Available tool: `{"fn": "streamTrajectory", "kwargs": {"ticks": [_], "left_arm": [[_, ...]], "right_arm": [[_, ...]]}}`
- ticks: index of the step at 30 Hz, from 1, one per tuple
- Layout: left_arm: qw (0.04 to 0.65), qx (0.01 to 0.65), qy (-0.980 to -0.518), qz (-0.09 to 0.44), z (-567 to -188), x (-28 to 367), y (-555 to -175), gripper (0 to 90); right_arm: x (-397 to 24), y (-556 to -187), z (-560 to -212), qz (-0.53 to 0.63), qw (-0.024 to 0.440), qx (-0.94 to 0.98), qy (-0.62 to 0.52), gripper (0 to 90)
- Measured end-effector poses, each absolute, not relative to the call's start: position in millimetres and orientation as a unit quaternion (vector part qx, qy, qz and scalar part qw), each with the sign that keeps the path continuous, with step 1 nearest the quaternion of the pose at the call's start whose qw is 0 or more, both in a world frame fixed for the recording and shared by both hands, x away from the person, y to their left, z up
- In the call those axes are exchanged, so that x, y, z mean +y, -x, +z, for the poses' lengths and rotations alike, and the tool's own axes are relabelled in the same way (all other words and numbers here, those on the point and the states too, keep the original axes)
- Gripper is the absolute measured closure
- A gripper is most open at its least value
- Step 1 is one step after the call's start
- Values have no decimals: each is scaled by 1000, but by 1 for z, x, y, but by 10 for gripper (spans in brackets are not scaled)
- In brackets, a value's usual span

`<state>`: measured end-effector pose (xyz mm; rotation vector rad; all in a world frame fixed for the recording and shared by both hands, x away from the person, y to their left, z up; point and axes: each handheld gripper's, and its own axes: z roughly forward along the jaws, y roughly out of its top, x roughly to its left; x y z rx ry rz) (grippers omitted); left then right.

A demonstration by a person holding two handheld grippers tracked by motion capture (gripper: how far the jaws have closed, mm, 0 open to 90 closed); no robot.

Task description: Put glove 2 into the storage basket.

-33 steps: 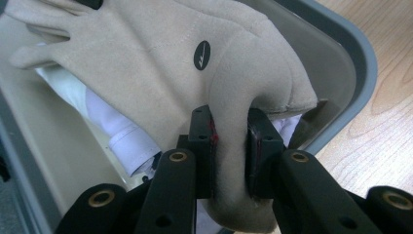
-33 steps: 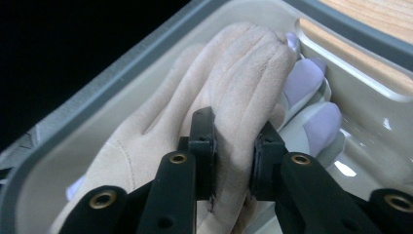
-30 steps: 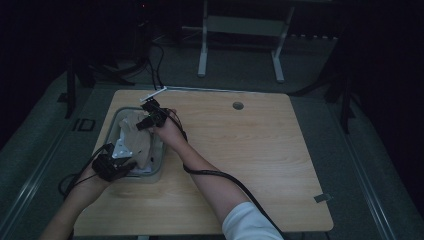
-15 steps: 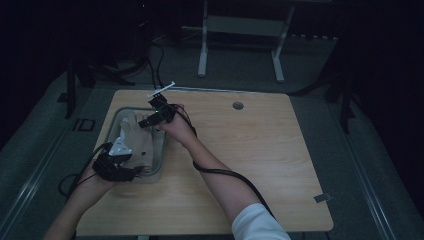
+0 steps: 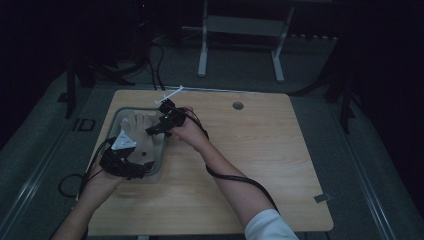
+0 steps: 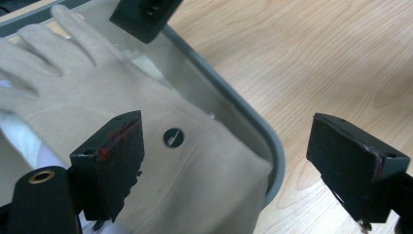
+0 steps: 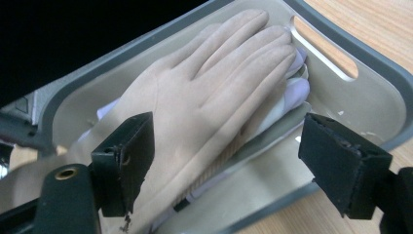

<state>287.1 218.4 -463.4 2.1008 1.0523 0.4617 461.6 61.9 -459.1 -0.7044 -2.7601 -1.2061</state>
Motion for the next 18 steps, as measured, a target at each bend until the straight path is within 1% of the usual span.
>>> {"fn": "streamTrajectory", "kwargs": {"ticks": [8,10,12,14,18], "left_arm": [[371,393,-821,185,-459,200,-291,143],[383,385,-820,178,-460,194,-292,143],[384,377,-822,186,-462,187,-292,142],[387,371,-824,183,-463,184,-292,142],[399,354,-829,166,-467,167,-294,142]], "right_arm": [[41,-452,-455,-395,9,-894,213,206],[34,-450,-455,-397,6,-893,211,206],[28,-449,-456,-397,6,-892,214,207],[22,-447,-457,-398,6,-892,214,207],[10,-442,-457,-400,0,-892,211,205]]}}
